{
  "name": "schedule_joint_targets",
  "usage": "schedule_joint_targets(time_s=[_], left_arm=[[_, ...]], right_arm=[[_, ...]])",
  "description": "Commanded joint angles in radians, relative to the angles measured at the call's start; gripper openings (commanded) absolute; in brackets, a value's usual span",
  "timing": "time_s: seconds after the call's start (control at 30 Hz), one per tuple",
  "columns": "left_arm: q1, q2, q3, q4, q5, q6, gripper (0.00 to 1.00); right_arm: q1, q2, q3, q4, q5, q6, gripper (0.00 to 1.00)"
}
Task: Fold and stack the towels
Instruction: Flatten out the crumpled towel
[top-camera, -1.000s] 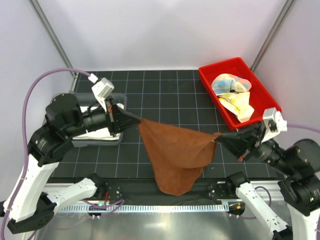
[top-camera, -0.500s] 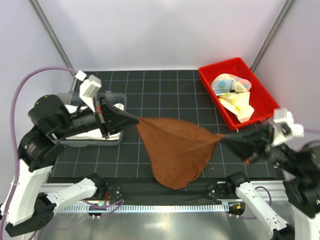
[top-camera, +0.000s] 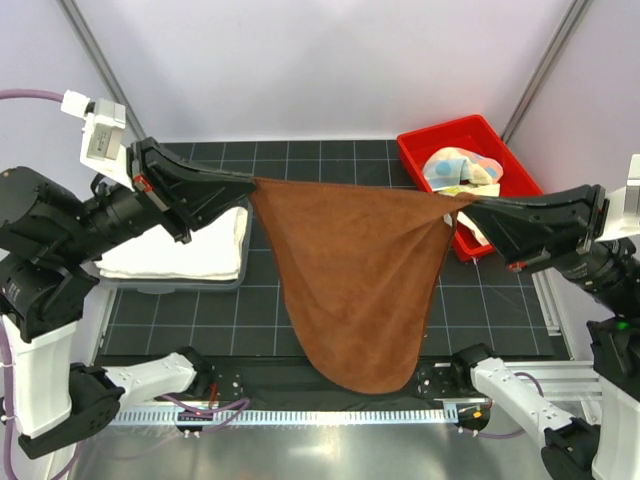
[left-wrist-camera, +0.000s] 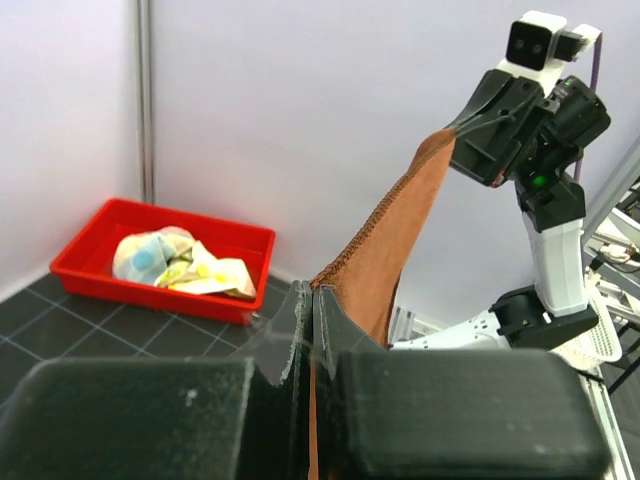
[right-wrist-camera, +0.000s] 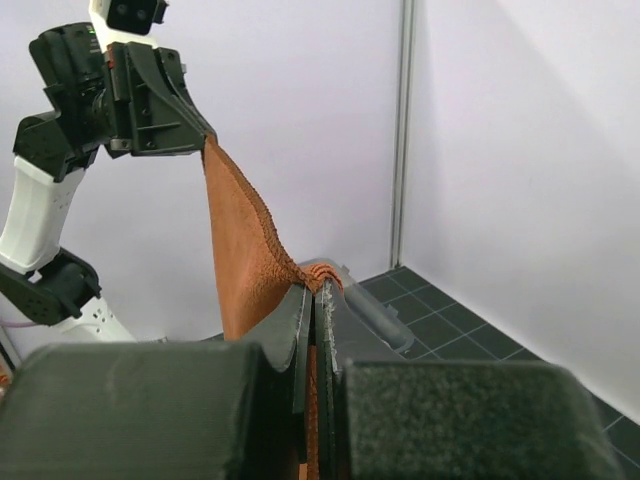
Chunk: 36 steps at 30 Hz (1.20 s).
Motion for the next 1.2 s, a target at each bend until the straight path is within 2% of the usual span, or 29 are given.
schedule_joint_targets(time_s=[0.0, 0.13, 0.27, 0.3, 0.5, 0.6, 0.67, 0.8, 0.97, 1.1, 1.17], left_arm=[[0.003, 0.019, 0.066, 0.044, 0.005, 0.009, 0.0], [0.003, 0.007, 0.048, 0.036, -0.019, 0.026, 0.0], [0.003, 0.019, 0.017, -0.028, -0.14, 0.112, 0.0], [0.003, 0.036, 0.008, -0.043, -0.212, 0.132, 0.0], [0.003, 0.137, -0.05, -0.08, -0.346, 0.212, 0.0], [0.011, 0.186, -0.095, -0.039, -0.43, 0.271, 0.0], [0.06, 0.242, -0.116, 0.004, -0.504, 0.308, 0.0], [0.208, 0.384, -0.132, 0.12, -0.427, 0.298, 0.0], [0.36, 0.568, -0.121, 0.344, -0.335, 0.313, 0.0], [0.436, 0.717, -0.028, 0.435, -0.225, 0.278, 0.0], [0.437, 0.726, -0.009, 0.45, -0.191, 0.29, 0.0]], right_arm=[[-0.002, 0.013, 0.069, 0.062, 0.02, -0.016, 0.01], [-0.002, -0.009, 0.037, 0.076, 0.035, -0.01, 0.01], [-0.003, -0.01, -0.041, 0.071, 0.104, -0.065, 0.01], [-0.002, -0.006, -0.07, 0.073, 0.13, -0.088, 0.01], [-0.002, 0.144, -0.119, 0.074, 0.204, -0.194, 0.01], [-0.002, 0.227, -0.161, 0.126, 0.243, -0.25, 0.01], [-0.002, 0.285, -0.173, 0.174, 0.286, -0.31, 0.01], [-0.005, 0.479, -0.138, 0.252, 0.302, -0.398, 0.01], [-0.066, 0.742, -0.077, 0.473, 0.253, -0.392, 0.01], [-0.103, 0.916, 0.048, 0.527, 0.21, -0.375, 0.01], [-0.104, 0.962, 0.107, 0.498, 0.17, -0.378, 0.01]])
